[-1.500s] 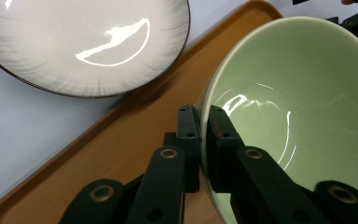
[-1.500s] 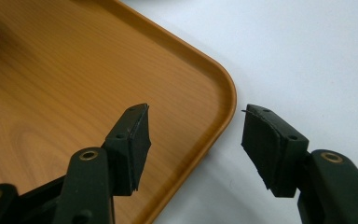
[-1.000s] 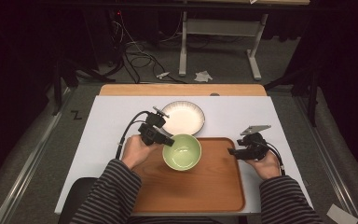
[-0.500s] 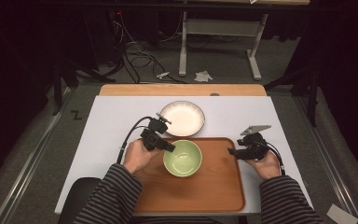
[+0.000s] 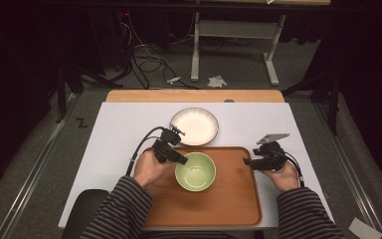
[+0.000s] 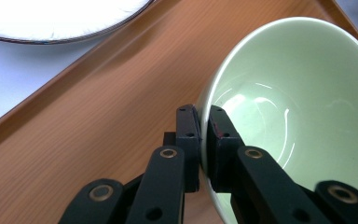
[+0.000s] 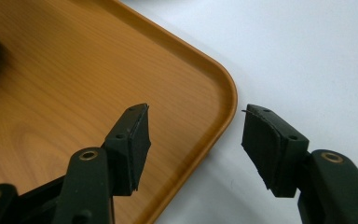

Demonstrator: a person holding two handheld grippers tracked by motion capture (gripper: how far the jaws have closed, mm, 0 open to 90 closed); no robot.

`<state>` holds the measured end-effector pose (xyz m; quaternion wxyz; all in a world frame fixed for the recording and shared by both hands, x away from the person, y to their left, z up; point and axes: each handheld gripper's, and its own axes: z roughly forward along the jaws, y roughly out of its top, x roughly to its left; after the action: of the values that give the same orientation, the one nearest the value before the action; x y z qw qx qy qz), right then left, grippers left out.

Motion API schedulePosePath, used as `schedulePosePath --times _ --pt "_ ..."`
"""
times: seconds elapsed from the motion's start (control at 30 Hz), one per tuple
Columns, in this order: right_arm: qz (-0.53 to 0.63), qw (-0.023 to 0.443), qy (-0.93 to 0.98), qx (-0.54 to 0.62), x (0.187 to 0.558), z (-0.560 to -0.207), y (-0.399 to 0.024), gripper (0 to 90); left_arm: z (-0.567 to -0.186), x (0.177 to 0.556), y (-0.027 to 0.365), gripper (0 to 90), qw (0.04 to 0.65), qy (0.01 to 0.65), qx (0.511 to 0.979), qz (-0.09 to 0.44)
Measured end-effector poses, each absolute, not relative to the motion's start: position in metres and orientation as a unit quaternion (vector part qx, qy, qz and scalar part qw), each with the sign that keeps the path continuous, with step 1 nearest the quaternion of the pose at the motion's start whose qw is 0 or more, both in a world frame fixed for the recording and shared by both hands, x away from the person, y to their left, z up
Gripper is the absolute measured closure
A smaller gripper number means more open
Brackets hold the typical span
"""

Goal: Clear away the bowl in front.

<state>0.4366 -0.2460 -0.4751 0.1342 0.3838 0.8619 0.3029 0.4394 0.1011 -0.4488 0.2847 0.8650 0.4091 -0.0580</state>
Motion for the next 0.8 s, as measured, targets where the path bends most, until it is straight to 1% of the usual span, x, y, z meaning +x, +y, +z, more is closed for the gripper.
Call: schedulePosePath --times 0.8 --pt "0.302 0.134 0.862 0.384 0.4364 -0.4752 -0.2458 43.1 -0.4549 0.4404 0.0977 85.1 0.282 0.409 0.866 -0.054"
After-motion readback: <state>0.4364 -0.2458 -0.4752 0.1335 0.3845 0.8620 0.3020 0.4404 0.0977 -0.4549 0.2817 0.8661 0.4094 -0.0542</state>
